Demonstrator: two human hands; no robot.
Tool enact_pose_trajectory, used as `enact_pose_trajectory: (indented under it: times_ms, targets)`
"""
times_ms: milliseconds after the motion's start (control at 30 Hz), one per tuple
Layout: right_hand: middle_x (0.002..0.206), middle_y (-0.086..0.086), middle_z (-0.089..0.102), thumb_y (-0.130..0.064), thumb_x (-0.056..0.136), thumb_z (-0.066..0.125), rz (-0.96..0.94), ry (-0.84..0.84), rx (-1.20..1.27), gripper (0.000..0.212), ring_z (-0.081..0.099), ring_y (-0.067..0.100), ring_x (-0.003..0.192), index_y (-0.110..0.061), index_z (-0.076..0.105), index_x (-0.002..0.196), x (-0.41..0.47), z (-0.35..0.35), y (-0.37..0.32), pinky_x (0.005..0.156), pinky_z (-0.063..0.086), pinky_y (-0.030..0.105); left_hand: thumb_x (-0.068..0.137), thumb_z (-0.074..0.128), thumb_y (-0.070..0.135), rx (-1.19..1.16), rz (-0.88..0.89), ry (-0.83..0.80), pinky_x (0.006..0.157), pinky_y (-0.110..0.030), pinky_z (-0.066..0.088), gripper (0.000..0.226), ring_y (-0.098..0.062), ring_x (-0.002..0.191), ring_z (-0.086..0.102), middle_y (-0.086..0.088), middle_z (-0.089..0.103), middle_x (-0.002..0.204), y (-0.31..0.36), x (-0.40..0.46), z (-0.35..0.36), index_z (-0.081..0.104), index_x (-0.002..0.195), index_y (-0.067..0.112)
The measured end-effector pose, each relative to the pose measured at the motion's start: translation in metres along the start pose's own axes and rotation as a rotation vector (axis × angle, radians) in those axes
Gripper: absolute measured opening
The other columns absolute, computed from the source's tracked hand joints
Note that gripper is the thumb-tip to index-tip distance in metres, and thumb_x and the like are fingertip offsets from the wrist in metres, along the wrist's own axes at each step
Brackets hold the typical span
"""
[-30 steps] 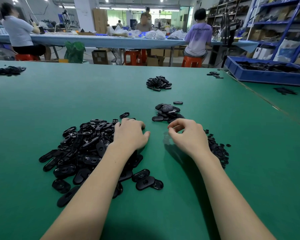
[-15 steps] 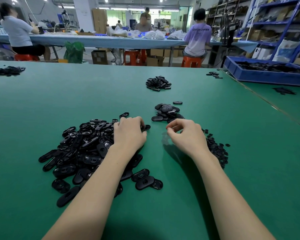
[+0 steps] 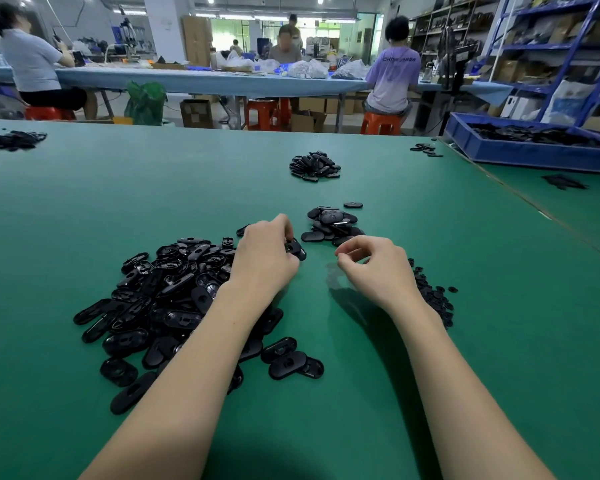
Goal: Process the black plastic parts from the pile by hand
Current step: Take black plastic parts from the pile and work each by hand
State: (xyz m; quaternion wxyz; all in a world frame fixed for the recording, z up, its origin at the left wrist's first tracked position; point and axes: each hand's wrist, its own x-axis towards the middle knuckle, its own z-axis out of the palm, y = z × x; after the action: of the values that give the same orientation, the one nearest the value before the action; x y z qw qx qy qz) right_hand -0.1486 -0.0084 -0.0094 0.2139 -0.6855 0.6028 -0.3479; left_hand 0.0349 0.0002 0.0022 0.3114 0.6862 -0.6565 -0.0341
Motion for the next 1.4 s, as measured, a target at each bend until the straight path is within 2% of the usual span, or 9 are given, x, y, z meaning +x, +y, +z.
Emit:
enact_pose_trajectory:
  times_ms: [100,233,533,700,833,967,1100,1267,1400]
  targets:
    - [0.072,-0.021,0.069,-0.037,0.085,0.069,0.014,-0.022,0.074,0.004,0.067,0.005,0.074,-0.039,0.073,0.085,-0.001,0.003,-0.002,0.078,0.058,0.033,0.076,0.068,0.012,-0.185,-0.011,-0.033,0.076,-0.024,0.05,0.019,-0.014,0.076,0.061,0.003,0.066,0.085,0.004,-0.001,0.0,0.06,0.092,0.021]
    - [0.076,-0.019,0.07,-0.045,0.085,0.073,0.018,-0.039,0.141,0.016,0.067,0.003,0.08,-0.038,0.073,0.1,-0.002,0.013,-0.01,0.081,0.057,0.033,0.072,0.074,0.016,-0.302,0.011,-0.04,0.064,-0.001,0.043,0.017,-0.002,0.062,0.061,0.009,0.066,0.075,0.01,-0.002,-0.001,0.063,0.082,0.024]
    - [0.069,-0.018,0.067,-0.035,0.084,0.073,0.071,0.015,0.082,0.011,0.068,0.008,0.085,-0.038,0.072,0.094,-0.003,0.012,-0.009,0.081,0.057,0.033,0.071,0.076,0.015,-0.347,0.006,-0.022,0.064,0.0,0.042,0.013,-0.002,0.062,0.063,0.007,0.071,0.073,0.015,-0.004,-0.004,0.069,0.08,0.021]
    - [0.075,-0.019,0.067,-0.035,0.087,0.075,-0.105,-0.217,0.055,0.009,0.057,-0.007,0.065,-0.04,0.073,0.095,-0.005,0.017,-0.014,0.066,0.046,0.022,0.073,0.073,0.013,-0.428,-0.046,0.154,0.067,-0.002,0.045,0.013,0.0,0.063,0.064,0.008,0.071,0.073,0.016,0.001,-0.009,0.07,0.084,0.018]
    - [0.09,-0.024,0.072,-0.034,0.091,0.069,-0.266,-0.374,0.003,0.015,0.049,-0.018,0.058,-0.049,0.072,0.093,-0.01,0.021,-0.022,0.058,0.033,0.011,0.077,0.071,0.011,-0.449,-0.084,0.142,0.073,-0.007,0.05,0.015,-0.003,0.069,0.067,0.007,0.072,0.081,0.013,0.001,-0.009,0.07,0.09,0.018]
    - [0.089,-0.022,0.073,-0.033,0.09,0.068,-0.177,-0.197,0.031,0.009,0.056,-0.014,0.065,-0.039,0.074,0.092,-0.003,0.017,-0.016,0.065,0.042,0.015,0.079,0.072,0.008,-0.46,-0.069,0.088,0.078,-0.012,0.053,0.018,-0.006,0.075,0.069,0.006,0.073,0.085,0.013,-0.001,-0.007,0.068,0.094,0.017]
    - [0.079,-0.016,0.076,-0.034,0.093,0.067,0.004,0.007,0.308,0.009,0.062,-0.009,0.069,-0.034,0.074,0.087,0.003,0.007,-0.011,0.058,0.042,0.009,0.078,0.072,0.005,-0.455,-0.002,0.009,0.076,-0.013,0.054,0.022,-0.007,0.077,0.067,0.006,0.072,0.088,0.016,-0.002,-0.006,0.067,0.095,0.019]
    - [0.081,-0.004,0.078,-0.025,0.093,0.071,0.026,0.007,0.41,0.011,0.073,0.015,0.084,-0.031,0.077,0.086,0.004,0.0,-0.009,0.064,0.051,0.016,0.076,0.073,0.004,-0.448,0.021,-0.111,0.077,-0.02,0.056,0.028,-0.014,0.076,0.067,0.001,0.072,0.09,0.02,-0.006,-0.004,0.068,0.097,0.021]
    - [0.086,-0.001,0.078,-0.023,0.093,0.071,0.058,0.0,0.434,0.011,0.072,0.017,0.086,-0.029,0.078,0.087,0.004,-0.006,-0.006,0.075,0.052,0.024,0.078,0.078,0.012,-0.491,-0.017,-0.166,0.065,-0.009,0.046,0.024,-0.008,0.073,0.067,0.006,0.071,0.091,0.02,-0.007,-0.003,0.07,0.093,0.029]
